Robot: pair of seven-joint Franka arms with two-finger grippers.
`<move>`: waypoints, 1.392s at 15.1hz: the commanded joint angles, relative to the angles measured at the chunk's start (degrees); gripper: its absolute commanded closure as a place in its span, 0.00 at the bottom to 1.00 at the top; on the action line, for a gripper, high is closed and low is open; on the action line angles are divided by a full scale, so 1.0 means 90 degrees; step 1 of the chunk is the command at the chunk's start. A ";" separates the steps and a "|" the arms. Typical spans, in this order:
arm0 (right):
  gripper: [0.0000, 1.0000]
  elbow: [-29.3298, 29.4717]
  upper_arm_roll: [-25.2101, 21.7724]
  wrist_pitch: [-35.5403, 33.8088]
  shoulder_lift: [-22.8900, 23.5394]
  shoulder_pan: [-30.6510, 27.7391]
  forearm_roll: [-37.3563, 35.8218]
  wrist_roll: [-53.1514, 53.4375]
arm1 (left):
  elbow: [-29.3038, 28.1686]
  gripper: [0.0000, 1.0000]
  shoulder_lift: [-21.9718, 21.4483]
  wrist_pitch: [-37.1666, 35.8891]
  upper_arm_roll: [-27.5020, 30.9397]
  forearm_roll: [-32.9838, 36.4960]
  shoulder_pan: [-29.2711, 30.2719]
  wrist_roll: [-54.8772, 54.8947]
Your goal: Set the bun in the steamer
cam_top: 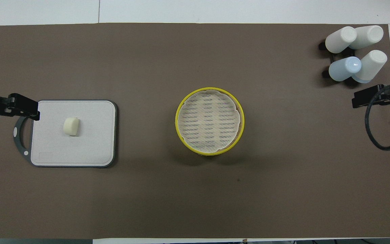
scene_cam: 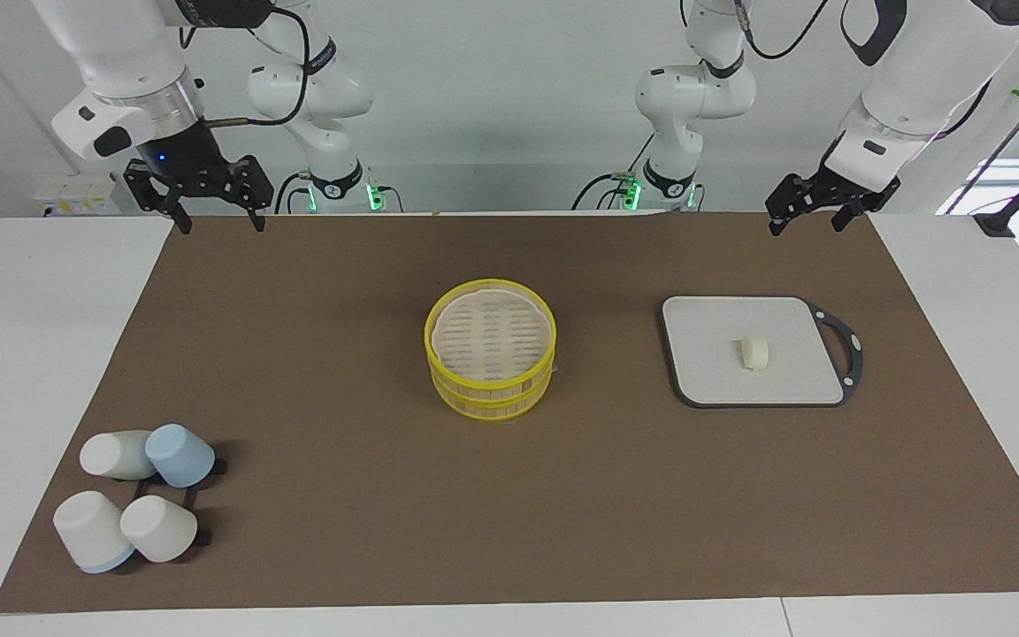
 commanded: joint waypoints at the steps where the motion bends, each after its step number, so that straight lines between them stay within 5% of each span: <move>1: 0.00 -0.0019 0.0040 -0.0003 -0.0040 -0.0075 0.0025 -0.0113 | -0.0071 0.00 -0.0126 0.0136 -0.0044 -0.0109 0.0059 -0.0048; 7: 0.00 0.0157 0.0370 0.0113 0.0349 -0.0007 0.0335 0.0071 | -0.0071 0.00 -0.0127 0.0146 -0.0044 -0.0109 0.0078 -0.0038; 9: 0.00 0.0332 0.0722 0.0329 0.0690 0.0439 0.0514 0.1139 | -0.0071 0.00 -0.0127 0.0156 -0.0044 -0.0109 0.0098 -0.0018; 12: 0.00 0.2608 0.0665 -0.0351 0.2511 0.2118 -0.0383 0.2678 | -0.0158 0.00 -0.0146 0.0204 -0.0034 -0.0109 0.0108 0.0021; 14: 0.00 0.3582 0.0616 -0.0385 0.3413 0.2686 -0.0395 0.3631 | -0.0896 0.00 -0.0360 0.0845 0.0005 -0.0109 0.0118 0.0118; 18: 0.00 0.3148 0.0636 0.0824 0.3719 0.3459 -0.0560 0.4408 | -0.3124 0.00 -0.0684 0.2895 0.0015 -0.0109 0.0459 0.0731; 21: 0.00 0.1472 0.0636 0.2277 0.3555 0.3675 -0.0687 0.4837 | -0.4364 0.00 -0.0431 0.4691 0.0015 -0.0109 0.0616 0.1202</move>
